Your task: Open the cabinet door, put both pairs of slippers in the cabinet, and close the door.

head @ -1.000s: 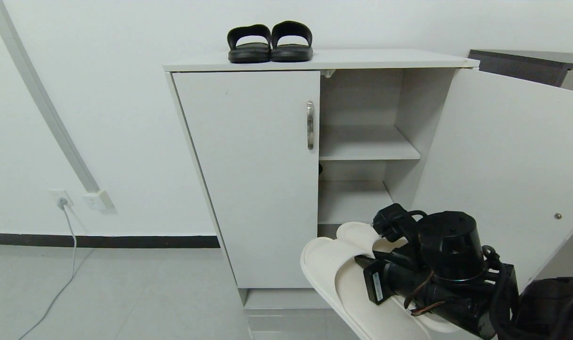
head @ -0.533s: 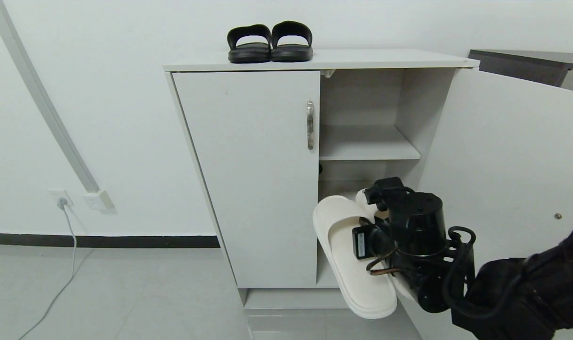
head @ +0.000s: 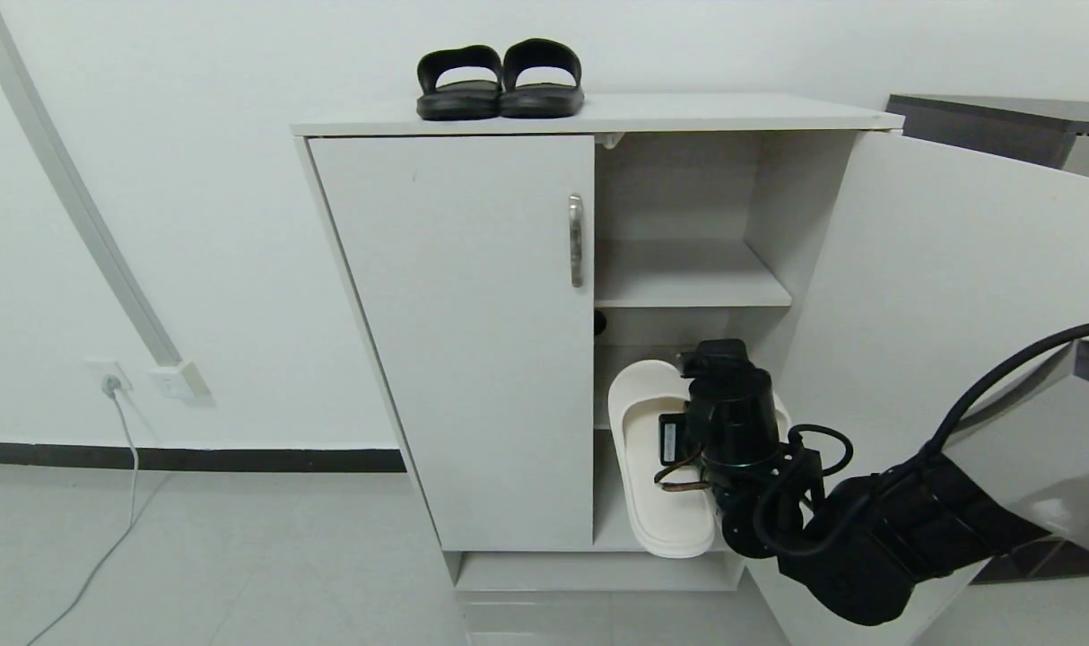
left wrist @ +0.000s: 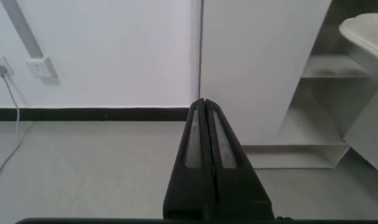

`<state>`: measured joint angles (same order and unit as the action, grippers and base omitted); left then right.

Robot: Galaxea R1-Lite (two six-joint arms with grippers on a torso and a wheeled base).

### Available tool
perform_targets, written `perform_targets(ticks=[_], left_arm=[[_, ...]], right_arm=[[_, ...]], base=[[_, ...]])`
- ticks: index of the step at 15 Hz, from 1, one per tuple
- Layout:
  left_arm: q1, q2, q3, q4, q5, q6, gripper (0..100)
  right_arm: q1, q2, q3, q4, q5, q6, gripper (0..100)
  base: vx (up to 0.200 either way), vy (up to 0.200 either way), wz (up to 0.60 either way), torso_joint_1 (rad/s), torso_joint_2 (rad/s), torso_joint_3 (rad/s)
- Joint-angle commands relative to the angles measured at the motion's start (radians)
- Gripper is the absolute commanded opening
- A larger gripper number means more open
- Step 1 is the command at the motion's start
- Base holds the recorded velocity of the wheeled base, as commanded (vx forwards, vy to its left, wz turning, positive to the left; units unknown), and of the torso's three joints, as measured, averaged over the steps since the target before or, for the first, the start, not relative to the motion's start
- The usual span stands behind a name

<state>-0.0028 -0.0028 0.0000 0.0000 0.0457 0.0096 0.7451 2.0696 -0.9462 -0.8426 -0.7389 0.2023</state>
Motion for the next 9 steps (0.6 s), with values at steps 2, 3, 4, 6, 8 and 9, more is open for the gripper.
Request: perform_targets(ticks=[2, 3, 4, 6, 8, 9], left_arm=[[0.000, 0.003, 0.000, 0.000, 0.002, -0.007, 0], [0.000, 0.003, 0.000, 0.000, 0.002, -0.008, 0], [0.000, 0.003, 0.000, -0.002, 0.003, -0.010, 0], [0.000, 0.003, 0.000, 0.000, 0.003, -0.011, 0], [0.000, 0.003, 0.000, -0.002, 0.003, -0.011, 0], [0.000, 0.003, 0.000, -0.002, 0.003, -0.011, 0]], right_arm=[[-0.012, 0.072, -0.002, -0.046, 0.006, -0.003, 0], [-0.016, 0.080, -0.002, -0.053, 0.007, -0.003, 0], [-0.018, 0.093, -0.002, -0.058, 0.018, -0.003, 0], [-0.018, 0.121, 0.000, -0.081, 0.044, -0.001, 0], [-0.027, 0.159, -0.005, -0.119, 0.046, -0.004, 0], [-0.030, 0.167, -0.005, -0.128, 0.046, -0.006, 0]], base=[[0.000, 0.000, 0.00, 0.000, 0.00, 0.000], [0.000, 0.000, 0.00, 0.000, 0.00, 0.000], [0.000, 0.000, 0.00, 0.000, 0.00, 0.000], [0.000, 0.000, 0.00, 0.000, 0.00, 0.000], [0.000, 0.000, 0.00, 0.000, 0.00, 0.000], [0.000, 0.000, 0.00, 0.000, 0.00, 0.000]])
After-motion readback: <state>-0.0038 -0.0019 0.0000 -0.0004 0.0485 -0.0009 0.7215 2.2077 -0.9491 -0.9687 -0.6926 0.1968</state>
